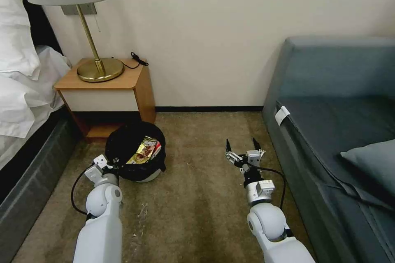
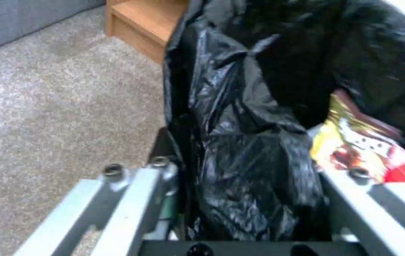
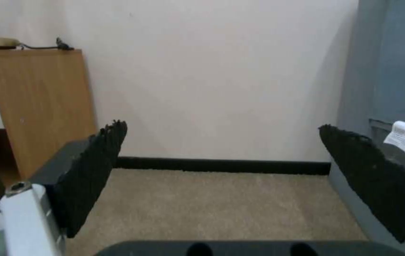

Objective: Pick up the trash bin, then pick up the garbage on the floor and place it into the trash bin.

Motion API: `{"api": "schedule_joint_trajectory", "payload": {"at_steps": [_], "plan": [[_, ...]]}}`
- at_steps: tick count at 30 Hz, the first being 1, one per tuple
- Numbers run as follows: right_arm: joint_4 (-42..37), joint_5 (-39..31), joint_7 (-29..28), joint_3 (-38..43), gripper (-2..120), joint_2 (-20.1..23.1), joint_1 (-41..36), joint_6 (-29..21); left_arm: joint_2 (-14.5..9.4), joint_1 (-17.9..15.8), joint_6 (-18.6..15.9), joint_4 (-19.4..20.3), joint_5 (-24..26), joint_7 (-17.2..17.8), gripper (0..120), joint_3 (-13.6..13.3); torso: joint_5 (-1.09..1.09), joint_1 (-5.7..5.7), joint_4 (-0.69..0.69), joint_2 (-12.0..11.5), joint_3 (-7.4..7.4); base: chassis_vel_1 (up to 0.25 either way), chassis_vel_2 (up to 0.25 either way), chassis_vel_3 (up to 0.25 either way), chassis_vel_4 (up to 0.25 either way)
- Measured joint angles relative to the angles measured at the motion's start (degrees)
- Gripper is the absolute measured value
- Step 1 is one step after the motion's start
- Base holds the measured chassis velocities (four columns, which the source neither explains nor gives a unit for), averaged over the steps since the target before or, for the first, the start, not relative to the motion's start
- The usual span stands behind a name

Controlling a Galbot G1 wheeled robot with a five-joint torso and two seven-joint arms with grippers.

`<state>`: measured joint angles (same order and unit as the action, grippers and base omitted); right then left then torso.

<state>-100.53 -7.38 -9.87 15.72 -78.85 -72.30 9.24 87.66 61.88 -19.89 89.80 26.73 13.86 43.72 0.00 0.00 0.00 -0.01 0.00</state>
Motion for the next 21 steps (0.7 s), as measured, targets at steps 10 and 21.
{"api": "schedule_joint_trajectory", "payload": {"at_steps": [10,21], "plan": [[0.04,0.11,0.05,-0.08,100,-0.09,-0.01,0.03,0.04,0.44,-0.02,0.58,0.00,0.00,75,0.03,0.00,0.00,0.00,0.00,0.00,0.000,0.000,0.000,0.000],[0.53,0.19,0.10,-0.21,100,-0.41,0.21,0.13,0.15,1.10,-0.23,2.59,-0.04,-0.27,79,-0.11,-0.01,0.00,0.00,0.00,0.01,0.000,0.000,0.000,0.000]]}}
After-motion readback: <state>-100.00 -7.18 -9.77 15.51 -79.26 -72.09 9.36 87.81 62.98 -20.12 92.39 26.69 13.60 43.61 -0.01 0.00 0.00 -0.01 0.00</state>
